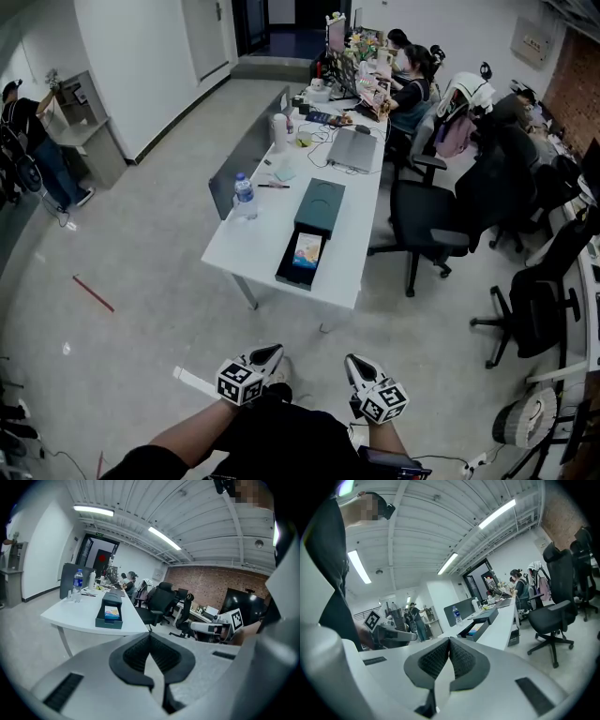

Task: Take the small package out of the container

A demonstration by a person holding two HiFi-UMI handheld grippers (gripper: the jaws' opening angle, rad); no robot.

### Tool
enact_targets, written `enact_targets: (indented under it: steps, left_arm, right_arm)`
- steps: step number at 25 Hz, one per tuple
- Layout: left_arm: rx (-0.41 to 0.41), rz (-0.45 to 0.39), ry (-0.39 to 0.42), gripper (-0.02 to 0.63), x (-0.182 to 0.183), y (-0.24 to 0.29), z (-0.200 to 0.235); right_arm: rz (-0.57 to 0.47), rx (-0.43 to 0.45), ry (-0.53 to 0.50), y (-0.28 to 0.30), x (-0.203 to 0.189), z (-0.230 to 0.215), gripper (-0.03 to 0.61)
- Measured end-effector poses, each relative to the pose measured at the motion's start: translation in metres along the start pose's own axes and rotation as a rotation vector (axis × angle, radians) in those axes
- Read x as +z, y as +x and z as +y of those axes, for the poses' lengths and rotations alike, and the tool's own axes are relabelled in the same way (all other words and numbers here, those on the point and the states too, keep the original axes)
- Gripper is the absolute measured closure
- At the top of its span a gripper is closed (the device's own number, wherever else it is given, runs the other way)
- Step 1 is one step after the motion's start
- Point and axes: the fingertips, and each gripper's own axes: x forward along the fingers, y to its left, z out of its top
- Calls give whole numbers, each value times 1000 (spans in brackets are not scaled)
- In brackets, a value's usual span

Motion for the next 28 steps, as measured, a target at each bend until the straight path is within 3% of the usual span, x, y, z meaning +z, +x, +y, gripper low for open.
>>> enact_targets:
  steps: [10, 28]
  left_arm:
    - [42, 4, -34, 606, -4, -13, 25]
    - [-10, 20, 9, 604, 49, 28, 109]
  right_arm:
    - [14, 4, 10, 19, -1, 5, 552]
    - [8, -117, -11, 88, 36, -12, 552]
